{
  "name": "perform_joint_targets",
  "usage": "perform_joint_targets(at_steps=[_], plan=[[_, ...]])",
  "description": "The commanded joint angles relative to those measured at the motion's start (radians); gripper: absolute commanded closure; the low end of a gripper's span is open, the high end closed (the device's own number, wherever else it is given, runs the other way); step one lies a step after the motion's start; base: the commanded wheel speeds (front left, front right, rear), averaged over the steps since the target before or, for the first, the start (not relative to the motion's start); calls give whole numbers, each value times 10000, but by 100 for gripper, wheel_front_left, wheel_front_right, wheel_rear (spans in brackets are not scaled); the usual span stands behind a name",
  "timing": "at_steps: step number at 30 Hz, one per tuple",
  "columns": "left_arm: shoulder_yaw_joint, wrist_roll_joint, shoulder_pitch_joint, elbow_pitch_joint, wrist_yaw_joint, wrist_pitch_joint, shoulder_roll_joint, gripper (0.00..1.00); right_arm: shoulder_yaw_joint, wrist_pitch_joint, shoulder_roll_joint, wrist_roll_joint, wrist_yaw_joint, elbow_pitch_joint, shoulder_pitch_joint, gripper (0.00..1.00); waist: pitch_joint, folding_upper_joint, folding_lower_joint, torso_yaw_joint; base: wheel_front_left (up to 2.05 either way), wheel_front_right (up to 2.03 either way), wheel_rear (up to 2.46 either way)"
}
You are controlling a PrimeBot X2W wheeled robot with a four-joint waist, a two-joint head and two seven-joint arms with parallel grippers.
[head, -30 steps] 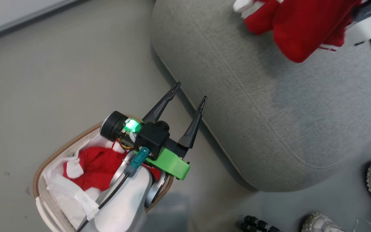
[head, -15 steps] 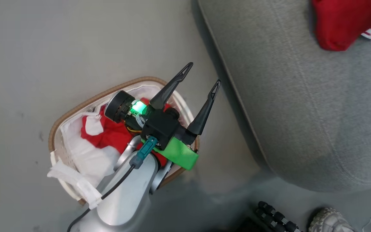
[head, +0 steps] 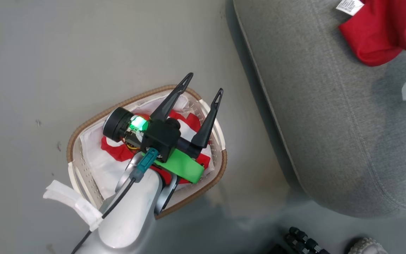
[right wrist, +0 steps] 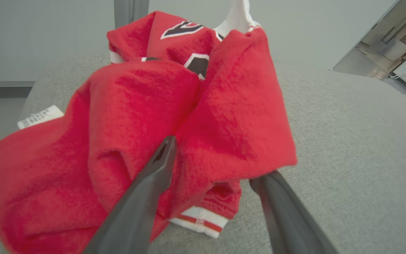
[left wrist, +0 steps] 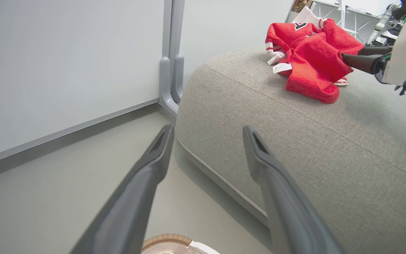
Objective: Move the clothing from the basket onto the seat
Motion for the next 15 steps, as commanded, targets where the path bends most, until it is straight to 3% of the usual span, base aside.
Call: perform_joint_targets(at_steps=[1,15], plan=[[106,-134,208,33,-18,7,35,0,-128,-17,39,-51,-14,-125,425,0,-671,-1,-2,-246,0,0,0],[1542,-524,1640,-20,380,5,40,0,590,-17,738,455,-14,-2220,3010,0,-2683,-1,-2,182,0,0,0]])
